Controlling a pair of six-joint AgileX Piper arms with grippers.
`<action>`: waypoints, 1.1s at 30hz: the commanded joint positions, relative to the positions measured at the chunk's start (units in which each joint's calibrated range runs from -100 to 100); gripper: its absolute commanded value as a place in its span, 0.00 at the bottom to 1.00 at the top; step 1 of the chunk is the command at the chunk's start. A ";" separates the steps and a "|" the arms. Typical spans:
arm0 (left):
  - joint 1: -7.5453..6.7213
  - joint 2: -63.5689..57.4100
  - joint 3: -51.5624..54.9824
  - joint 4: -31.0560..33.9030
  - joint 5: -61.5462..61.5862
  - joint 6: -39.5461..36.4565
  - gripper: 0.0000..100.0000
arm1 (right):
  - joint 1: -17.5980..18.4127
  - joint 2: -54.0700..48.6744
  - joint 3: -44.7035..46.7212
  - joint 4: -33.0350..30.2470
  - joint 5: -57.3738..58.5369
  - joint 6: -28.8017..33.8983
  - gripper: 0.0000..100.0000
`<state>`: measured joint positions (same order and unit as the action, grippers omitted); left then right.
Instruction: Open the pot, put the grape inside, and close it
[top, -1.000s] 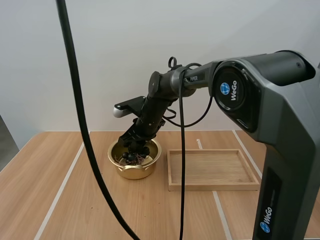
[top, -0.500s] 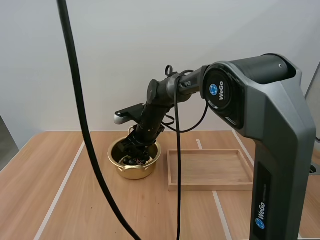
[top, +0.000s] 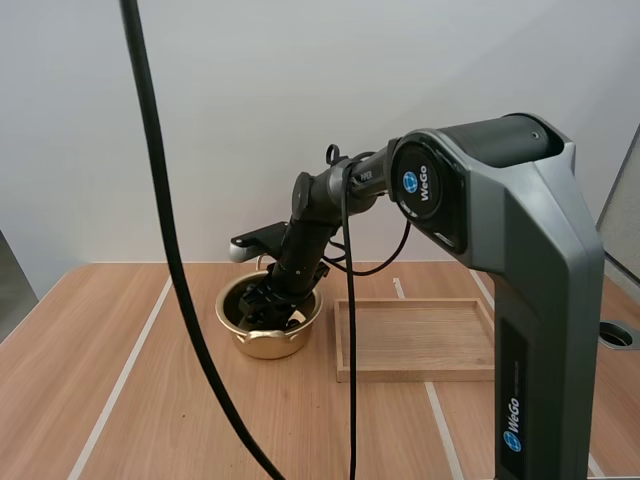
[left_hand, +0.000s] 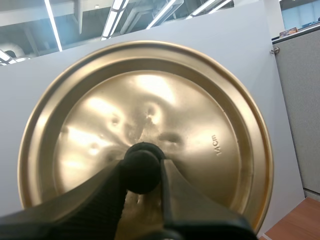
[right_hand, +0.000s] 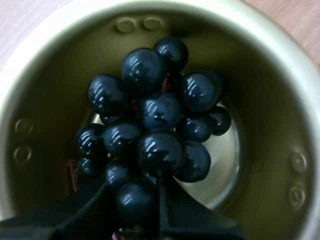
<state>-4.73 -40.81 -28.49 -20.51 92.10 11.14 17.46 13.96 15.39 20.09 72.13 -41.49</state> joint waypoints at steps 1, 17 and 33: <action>-0.20 0.16 -0.31 0.06 -0.85 0.09 0.00 | -0.03 -0.37 -0.46 -0.64 0.75 -0.65 0.00; -0.20 0.16 -0.31 0.06 -0.85 0.09 0.00 | -0.03 -0.78 -0.46 -0.64 0.56 1.34 1.00; -0.20 0.16 -0.31 0.06 -0.85 0.09 0.00 | -0.03 -11.12 -0.46 -0.64 0.75 1.34 1.00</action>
<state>-4.73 -40.81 -28.49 -20.40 92.64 11.14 17.46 5.48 15.23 19.73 72.19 -40.24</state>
